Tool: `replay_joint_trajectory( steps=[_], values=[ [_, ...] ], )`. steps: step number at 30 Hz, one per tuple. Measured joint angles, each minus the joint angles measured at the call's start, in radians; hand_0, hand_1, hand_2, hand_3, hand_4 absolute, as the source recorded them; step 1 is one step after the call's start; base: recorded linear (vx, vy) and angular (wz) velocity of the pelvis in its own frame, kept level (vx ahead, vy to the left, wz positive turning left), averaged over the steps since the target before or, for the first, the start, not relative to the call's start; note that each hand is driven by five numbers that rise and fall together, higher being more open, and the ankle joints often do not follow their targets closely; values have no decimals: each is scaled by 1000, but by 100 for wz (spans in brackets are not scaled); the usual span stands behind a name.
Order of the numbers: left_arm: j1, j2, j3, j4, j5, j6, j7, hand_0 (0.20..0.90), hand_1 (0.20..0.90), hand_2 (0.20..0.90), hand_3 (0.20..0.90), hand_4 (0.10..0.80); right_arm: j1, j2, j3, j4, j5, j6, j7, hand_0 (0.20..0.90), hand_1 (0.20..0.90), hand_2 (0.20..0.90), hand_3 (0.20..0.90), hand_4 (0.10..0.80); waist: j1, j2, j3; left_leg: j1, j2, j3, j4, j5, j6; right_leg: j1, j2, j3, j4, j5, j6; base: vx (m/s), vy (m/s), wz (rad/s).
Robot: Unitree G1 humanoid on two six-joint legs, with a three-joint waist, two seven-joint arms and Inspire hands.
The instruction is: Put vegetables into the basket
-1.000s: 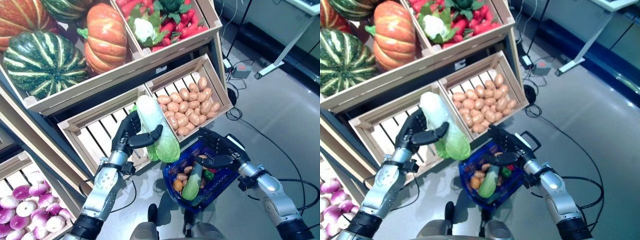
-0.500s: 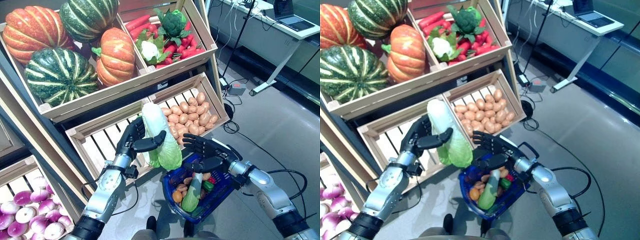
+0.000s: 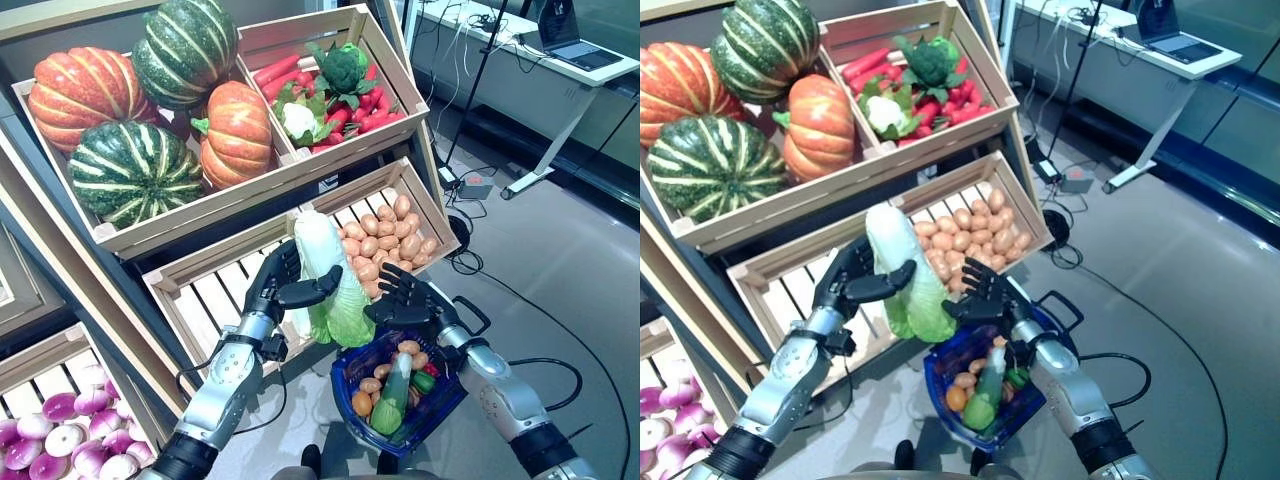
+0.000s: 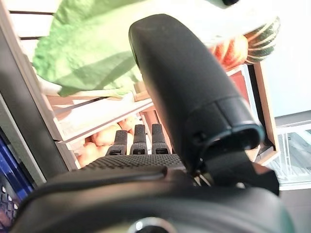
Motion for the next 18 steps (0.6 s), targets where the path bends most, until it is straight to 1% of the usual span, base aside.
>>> replay_joint_trajectory(
  steps=[2, 4, 5, 8, 12, 15, 18],
  values=[
    [0, 0, 0, 0, -18, 1, -6, 300, 300, 300, 300, 400, -6, 0, 20, 0, 0, 28, 19, 900, 900, 900, 900, 800, 4, 1, -1, 0, 0, 0, 0, 0, 0, 0, 0, -1, 0, 0, 0, 0, 0, 0],
    [0, 1, 1, 0, -51, 5, -40, 300, 300, 300, 300, 400, -22, -18, 40, 0, 5, 64, 90, 900, 900, 900, 900, 800, 9, 2, -2, 0, 0, -2, 0, 0, 0, 1, 0, -2, 0, 0, 0, 6, -3, 2],
    [0, 1, 0, -1, -73, 12, -77, 300, 300, 300, 300, 400, -31, -27, 49, 0, 8, 86, 140, 900, 900, 900, 900, 800, 14, 2, -3, 0, 0, -6, 0, 0, 0, 3, 0, -5, 0, 0, 0, 13, -3, 6],
    [0, 10, -10, -1, -91, 21, -160, 300, 300, 300, 300, 400, -44, -47, 58, 0, 8, 125, 209, 900, 900, 900, 900, 800, 21, 2, -7, 0, -1, -11, 0, 0, 0, 5, 0, -7, 0, 0, 0, 10, -1, 5],
    [0, 31, -17, -1, -96, 22, -224, 300, 300, 300, 300, 400, -53, -86, 62, 0, 9, 141, 262, 900, 900, 900, 900, 800, 20, 0, -17, 0, -1, -10, 0, 0, 0, 4, -1, -7, 0, 0, 0, 0, 0, 0],
    [0, 46, -34, -1, -129, 29, -290, 300, 300, 300, 300, 400, -54, -114, 68, 1, 43, 167, 320, 900, 900, 900, 900, 800, 17, -3, -28, 0, -1, -9, 0, 0, 0, 4, -1, -6, 0, -1, 0, 0, 0, 0],
    [0, 65, -47, -1, -177, 77, -355, 300, 300, 300, 300, 400, -54, -140, 87, 1, 44, 191, 376, 900, 900, 900, 900, 800, 14, -3, -39, -1, -1, -9, 0, 0, 0, 3, -1, -6, 0, -1, 0, 0, 0, 0]
  ],
)
